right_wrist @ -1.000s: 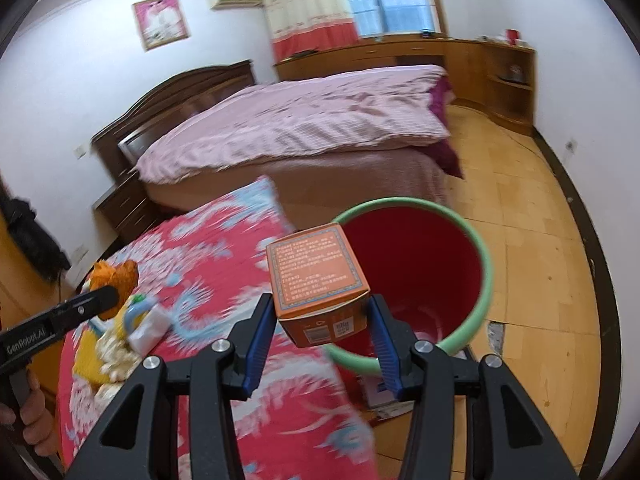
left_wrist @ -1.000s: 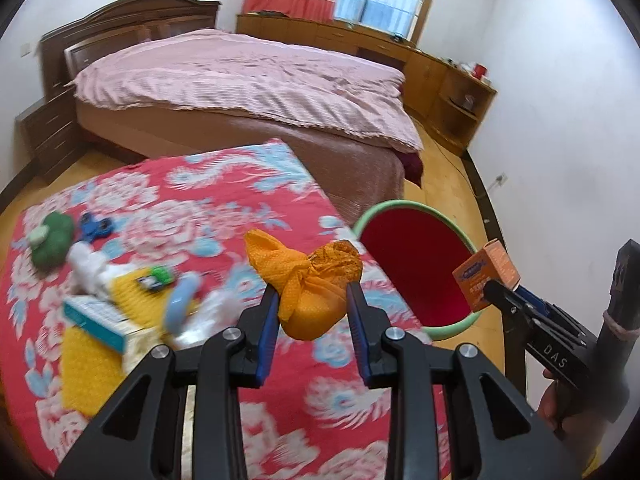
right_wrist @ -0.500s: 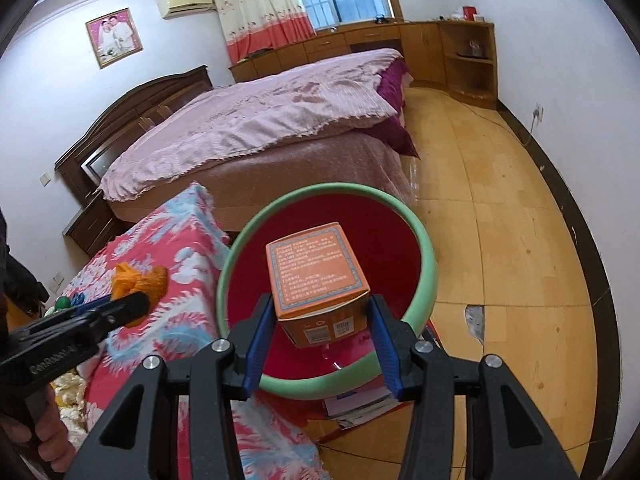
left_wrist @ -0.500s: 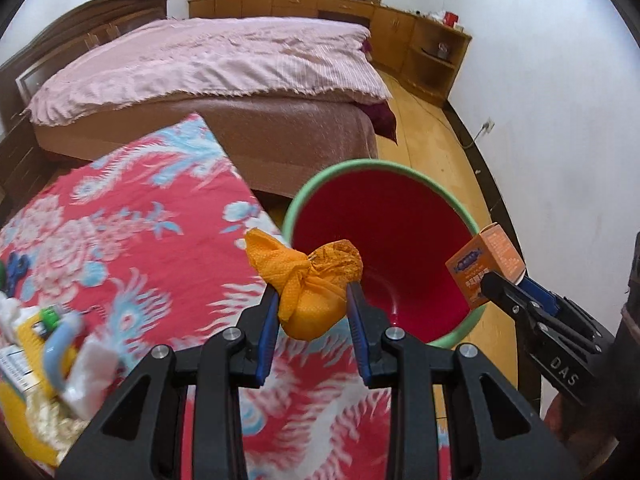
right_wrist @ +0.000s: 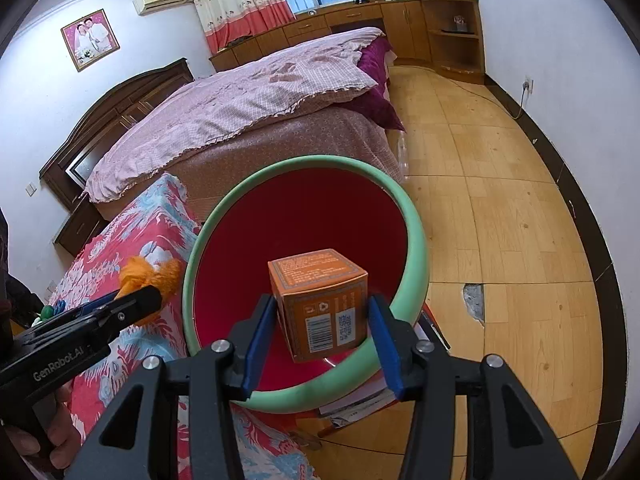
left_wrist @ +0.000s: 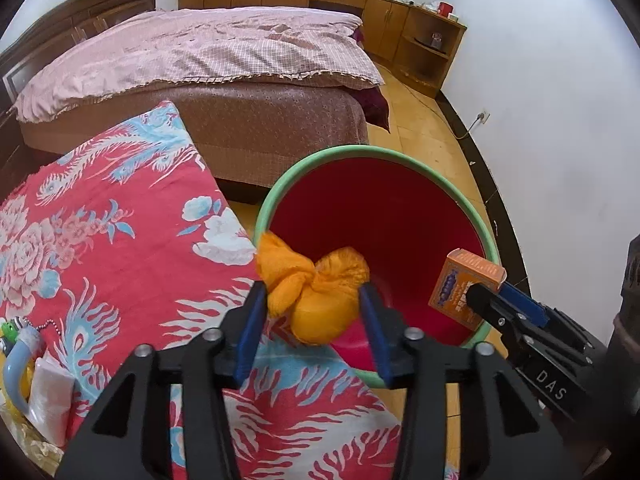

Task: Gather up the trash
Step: 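Open the left gripper dropping the cloth into the bucket while the right gripper drops the box, then move both grippers back over the table of trash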

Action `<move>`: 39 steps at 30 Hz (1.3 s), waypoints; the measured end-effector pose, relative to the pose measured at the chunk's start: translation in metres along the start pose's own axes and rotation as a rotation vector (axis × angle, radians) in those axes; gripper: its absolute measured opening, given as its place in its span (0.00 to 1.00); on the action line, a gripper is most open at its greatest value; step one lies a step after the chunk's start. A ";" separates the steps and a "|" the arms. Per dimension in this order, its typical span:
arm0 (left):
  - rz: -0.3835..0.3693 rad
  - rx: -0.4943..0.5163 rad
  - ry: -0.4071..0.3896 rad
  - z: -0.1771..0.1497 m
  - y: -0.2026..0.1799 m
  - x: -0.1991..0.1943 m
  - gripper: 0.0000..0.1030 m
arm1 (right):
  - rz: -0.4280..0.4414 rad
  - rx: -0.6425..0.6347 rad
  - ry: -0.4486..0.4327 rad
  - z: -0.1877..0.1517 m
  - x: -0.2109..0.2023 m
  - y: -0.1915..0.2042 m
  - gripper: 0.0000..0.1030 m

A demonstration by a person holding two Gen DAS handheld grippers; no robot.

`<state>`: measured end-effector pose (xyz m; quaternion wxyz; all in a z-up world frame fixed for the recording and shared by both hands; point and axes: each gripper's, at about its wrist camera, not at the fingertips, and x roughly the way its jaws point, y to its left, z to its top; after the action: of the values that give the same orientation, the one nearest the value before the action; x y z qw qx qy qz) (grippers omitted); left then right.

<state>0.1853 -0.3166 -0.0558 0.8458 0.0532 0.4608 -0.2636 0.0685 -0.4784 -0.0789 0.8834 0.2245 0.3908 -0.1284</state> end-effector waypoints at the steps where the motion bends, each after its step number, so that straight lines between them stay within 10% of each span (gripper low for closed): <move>1: 0.002 -0.004 0.000 0.000 0.001 -0.002 0.48 | 0.001 0.000 -0.002 0.000 0.000 0.001 0.49; 7: -0.012 -0.022 -0.021 0.000 0.002 -0.014 0.53 | 0.024 -0.007 -0.034 0.002 -0.010 0.006 0.63; 39: 0.101 -0.166 -0.165 -0.032 0.061 -0.125 0.59 | 0.116 -0.032 -0.085 -0.026 -0.079 0.052 0.67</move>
<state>0.1370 -0.2037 0.0179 0.8945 -0.0160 0.4067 -0.1851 0.0201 -0.4162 -0.0199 0.9086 0.2270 0.3413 -0.0799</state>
